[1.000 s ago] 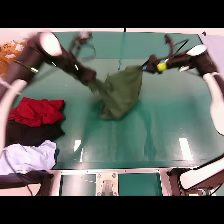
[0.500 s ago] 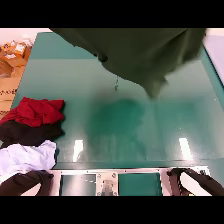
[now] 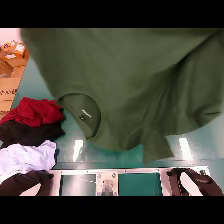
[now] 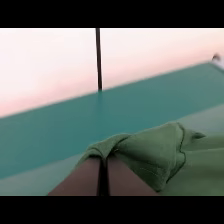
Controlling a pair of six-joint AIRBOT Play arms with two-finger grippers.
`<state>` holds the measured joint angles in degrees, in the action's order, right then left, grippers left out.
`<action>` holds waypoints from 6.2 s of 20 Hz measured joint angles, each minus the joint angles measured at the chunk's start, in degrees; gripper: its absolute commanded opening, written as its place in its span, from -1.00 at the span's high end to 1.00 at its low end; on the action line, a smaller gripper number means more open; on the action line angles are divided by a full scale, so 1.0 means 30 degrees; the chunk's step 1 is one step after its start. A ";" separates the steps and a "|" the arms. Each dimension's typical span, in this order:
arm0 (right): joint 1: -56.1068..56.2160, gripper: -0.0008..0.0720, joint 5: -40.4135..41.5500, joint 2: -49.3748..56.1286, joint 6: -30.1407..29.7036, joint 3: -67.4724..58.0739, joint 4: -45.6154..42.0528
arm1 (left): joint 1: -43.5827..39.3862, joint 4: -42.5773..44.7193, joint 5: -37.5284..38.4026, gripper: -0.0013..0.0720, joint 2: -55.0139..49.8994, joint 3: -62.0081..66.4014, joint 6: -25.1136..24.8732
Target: Fold the shirts.
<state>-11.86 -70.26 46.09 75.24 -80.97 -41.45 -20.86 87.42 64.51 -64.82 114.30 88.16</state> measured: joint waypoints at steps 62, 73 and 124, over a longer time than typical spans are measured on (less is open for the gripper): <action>-0.5209 0.06 0.3963 1.5365 -0.6266 0.9938 0.3912 | 0.6047 -1.2932 -0.1705 0.90 -0.3883 -2.2790 -0.1494; -0.3847 0.94 0.4189 1.6422 -0.5559 0.6849 0.4481 | 0.6266 -1.2604 -0.1129 0.90 -0.3774 -2.1318 -0.2375; -0.5770 0.94 0.6353 1.6757 -0.1399 0.2397 -0.0095 | 0.6273 -1.0462 -0.4969 0.90 -1.0382 -1.1628 -0.4459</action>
<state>-29.17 -51.20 96.36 71.05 -73.78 -41.74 -2.04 56.03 49.60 -95.96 79.42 74.78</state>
